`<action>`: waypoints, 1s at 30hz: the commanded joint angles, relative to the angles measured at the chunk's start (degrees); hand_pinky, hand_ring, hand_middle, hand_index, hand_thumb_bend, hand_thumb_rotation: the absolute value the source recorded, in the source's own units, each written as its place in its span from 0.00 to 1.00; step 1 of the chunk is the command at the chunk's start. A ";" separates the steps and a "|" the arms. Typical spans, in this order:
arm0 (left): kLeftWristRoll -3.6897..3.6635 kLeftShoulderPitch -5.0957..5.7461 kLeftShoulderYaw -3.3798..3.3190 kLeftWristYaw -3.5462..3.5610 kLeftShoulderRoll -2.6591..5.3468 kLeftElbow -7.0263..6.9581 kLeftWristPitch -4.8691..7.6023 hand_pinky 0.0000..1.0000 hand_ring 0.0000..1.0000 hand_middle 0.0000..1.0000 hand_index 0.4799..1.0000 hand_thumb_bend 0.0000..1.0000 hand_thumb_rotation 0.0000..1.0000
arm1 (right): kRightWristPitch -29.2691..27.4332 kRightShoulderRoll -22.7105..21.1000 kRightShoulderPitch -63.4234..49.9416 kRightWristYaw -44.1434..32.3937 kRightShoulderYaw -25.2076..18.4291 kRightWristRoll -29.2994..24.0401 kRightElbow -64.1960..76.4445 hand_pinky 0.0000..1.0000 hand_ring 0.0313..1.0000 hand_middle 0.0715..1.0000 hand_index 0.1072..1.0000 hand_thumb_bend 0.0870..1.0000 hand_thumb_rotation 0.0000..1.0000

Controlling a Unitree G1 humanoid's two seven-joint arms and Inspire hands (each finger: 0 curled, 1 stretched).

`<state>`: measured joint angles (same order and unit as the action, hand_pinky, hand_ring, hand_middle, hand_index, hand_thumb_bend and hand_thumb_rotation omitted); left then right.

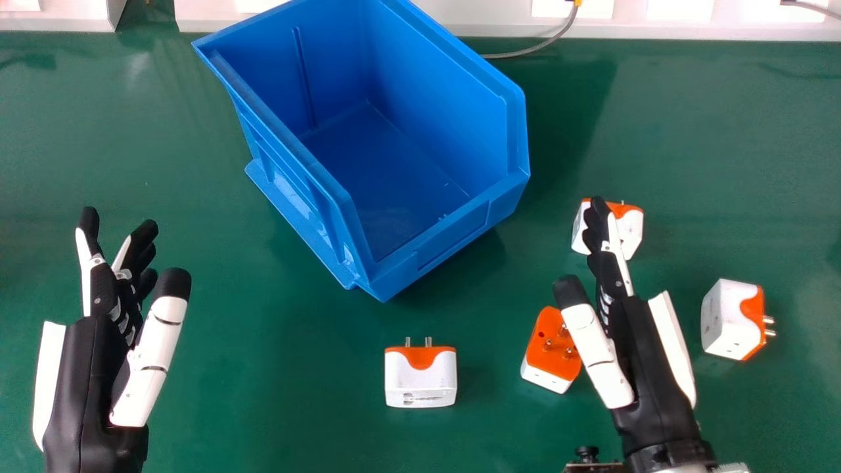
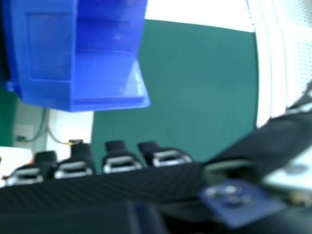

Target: Pick all objects and put in blue box

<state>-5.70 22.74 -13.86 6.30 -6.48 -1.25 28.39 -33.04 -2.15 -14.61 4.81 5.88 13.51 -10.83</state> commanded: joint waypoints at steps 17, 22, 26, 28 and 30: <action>0.85 -0.39 -0.67 -0.84 -0.13 -0.60 1.61 0.94 0.94 0.92 0.84 0.54 0.76 | -0.48 -0.70 0.74 1.66 -1.43 0.27 -0.12 1.00 1.00 1.00 1.00 0.40 1.00; 0.25 -0.38 -0.61 -0.68 0.09 -0.50 1.44 0.93 0.94 0.92 0.84 0.54 0.73 | 0.16 -0.58 -0.26 1.39 -1.33 -0.11 0.49 1.00 1.00 1.00 1.00 0.43 1.00; 0.75 -0.17 -0.70 -0.85 0.14 -0.46 1.78 0.93 0.93 0.92 0.84 0.53 0.74 | -0.02 -0.94 -0.78 1.36 -1.30 0.25 0.48 0.98 1.00 1.00 1.00 0.44 1.00; 0.35 -0.10 -0.73 -0.89 0.36 -0.69 1.47 0.93 0.93 0.92 0.84 0.54 0.73 | -0.08 -1.08 -0.94 1.41 -1.34 0.37 0.47 0.99 1.00 1.00 1.00 0.44 1.00; -0.32 -0.20 -0.69 -0.60 0.43 -0.77 1.32 0.94 0.94 0.92 0.83 0.54 0.70 | -0.20 -1.20 -0.98 1.57 -1.37 0.58 0.35 1.00 1.00 1.00 1.00 0.46 1.00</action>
<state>-5.42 22.35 -14.24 5.76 -6.05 -0.97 28.92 -32.59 -2.84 -15.46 5.88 4.79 14.04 -11.36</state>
